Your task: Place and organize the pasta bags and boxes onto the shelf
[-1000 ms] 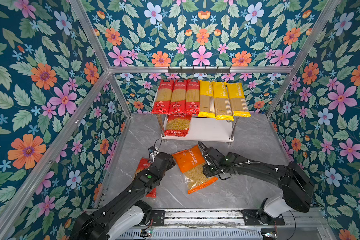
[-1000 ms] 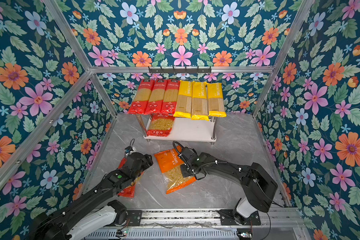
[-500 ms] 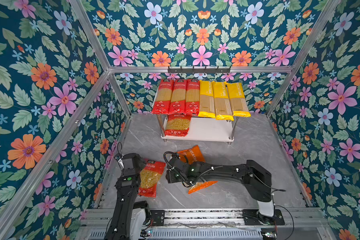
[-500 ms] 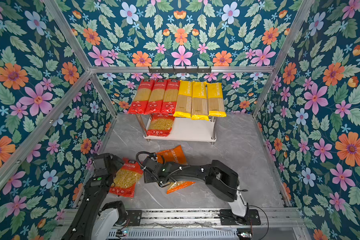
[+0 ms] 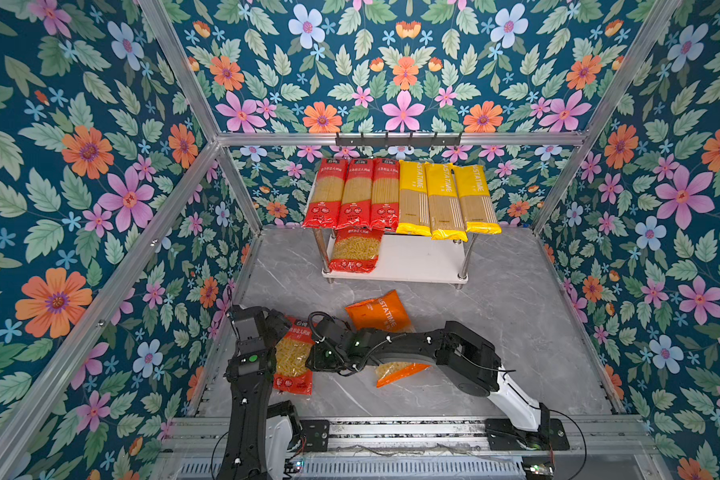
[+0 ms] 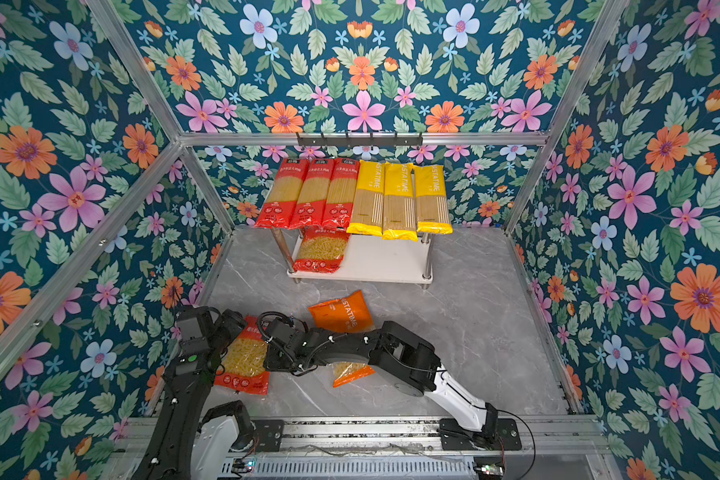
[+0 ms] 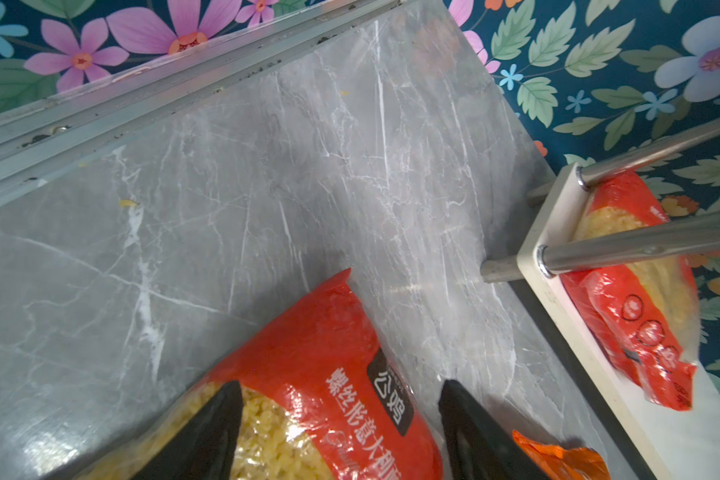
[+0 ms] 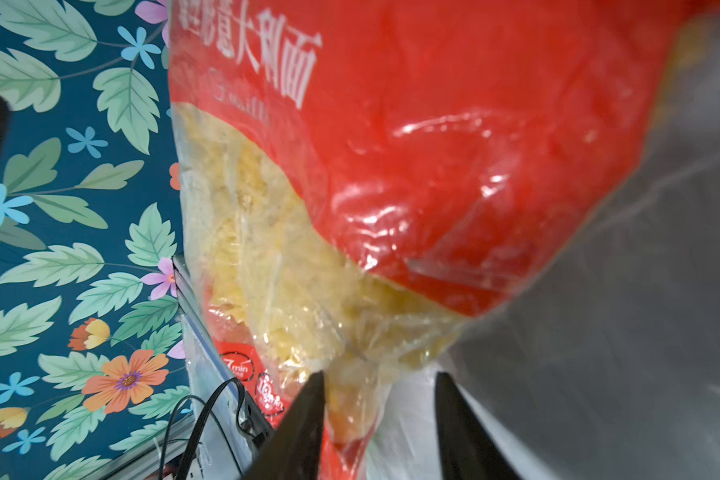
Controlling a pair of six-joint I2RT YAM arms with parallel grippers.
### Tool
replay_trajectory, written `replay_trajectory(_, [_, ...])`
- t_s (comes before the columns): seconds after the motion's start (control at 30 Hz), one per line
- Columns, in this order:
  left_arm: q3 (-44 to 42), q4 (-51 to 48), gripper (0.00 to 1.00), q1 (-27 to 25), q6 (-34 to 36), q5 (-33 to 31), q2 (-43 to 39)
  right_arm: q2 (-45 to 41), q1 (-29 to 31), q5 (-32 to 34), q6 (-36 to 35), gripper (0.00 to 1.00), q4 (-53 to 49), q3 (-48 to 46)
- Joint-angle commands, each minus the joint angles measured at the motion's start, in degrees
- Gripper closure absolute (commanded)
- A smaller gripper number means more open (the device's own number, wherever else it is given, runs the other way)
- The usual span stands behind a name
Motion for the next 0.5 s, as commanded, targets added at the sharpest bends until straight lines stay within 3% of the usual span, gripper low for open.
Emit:
replay_trajectory(0.0, [1.0, 0.0, 0.24, -0.1, 1.6, 2.1, 0.0, -1.1, -1.1, -2.6, 1.8, 0.78, 5.1, -2.2])
replay_trajectory(0.1, [2.2, -0.8, 0.23, -0.5, 2.9, 3.6, 0.3, -5.2, -2.7, -3.9, -0.7, 0.91, 7.3, -6.8])
replay_trajectory(0.23, [3.7, -1.4, 0.22, -1.9, 3.0, 6.8, 0.5, -14.2, -4.9, -4.9, -9.7, 0.99, 4.1, -13.3])
replay_trajectory(0.37, [5.5, -1.4, 0.21, -4.5, 1.9, 8.8, 0.4, -24.5, -7.2, -4.0, -19.7, 1.00, -5.2, -19.0])
replay_trajectory(0.47, [6.5, -0.5, 0.20, -10.1, 0.5, 7.5, 0.7, -32.4, -9.0, -1.4, -23.2, 1.00, -9.8, -25.9])
